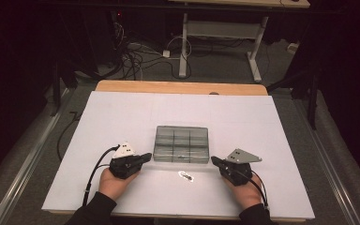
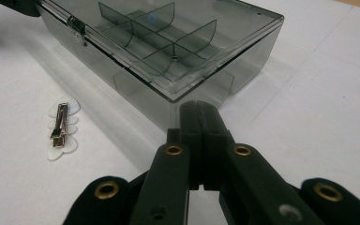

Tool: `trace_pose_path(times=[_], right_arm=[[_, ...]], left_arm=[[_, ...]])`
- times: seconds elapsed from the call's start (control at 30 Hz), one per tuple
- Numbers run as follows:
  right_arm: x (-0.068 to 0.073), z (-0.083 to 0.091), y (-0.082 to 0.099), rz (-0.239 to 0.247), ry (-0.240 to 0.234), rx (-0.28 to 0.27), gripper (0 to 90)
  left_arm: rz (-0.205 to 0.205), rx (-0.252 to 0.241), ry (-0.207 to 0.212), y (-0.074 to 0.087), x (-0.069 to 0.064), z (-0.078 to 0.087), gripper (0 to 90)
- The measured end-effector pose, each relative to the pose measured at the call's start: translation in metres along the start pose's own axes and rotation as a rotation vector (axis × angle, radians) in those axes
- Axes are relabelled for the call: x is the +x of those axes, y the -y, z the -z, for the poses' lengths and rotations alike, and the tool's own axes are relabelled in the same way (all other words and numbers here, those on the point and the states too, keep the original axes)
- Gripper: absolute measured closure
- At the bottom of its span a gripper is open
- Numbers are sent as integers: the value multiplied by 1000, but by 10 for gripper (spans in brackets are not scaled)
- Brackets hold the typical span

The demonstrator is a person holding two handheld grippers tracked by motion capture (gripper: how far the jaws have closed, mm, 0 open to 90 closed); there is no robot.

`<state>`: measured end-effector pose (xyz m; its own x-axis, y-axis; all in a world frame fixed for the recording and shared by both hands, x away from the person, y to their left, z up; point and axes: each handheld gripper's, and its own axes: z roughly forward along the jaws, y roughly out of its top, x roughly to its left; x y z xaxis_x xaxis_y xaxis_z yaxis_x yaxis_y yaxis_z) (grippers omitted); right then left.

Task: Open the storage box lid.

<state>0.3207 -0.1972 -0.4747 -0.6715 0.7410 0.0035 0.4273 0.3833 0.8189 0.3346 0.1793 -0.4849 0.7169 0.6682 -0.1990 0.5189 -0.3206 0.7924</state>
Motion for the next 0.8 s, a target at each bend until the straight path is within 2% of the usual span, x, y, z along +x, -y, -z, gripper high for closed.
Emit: trace_pose_path(times=[0.43,0.8], right_arm=[[5,1,0,33,-5,-14,900],[7,0,-1,41,2,-16,900]], left_arm=[[-1,-2,10,0,-2,-2,880],[-7,-5,6,-1,-2,-3,879]])
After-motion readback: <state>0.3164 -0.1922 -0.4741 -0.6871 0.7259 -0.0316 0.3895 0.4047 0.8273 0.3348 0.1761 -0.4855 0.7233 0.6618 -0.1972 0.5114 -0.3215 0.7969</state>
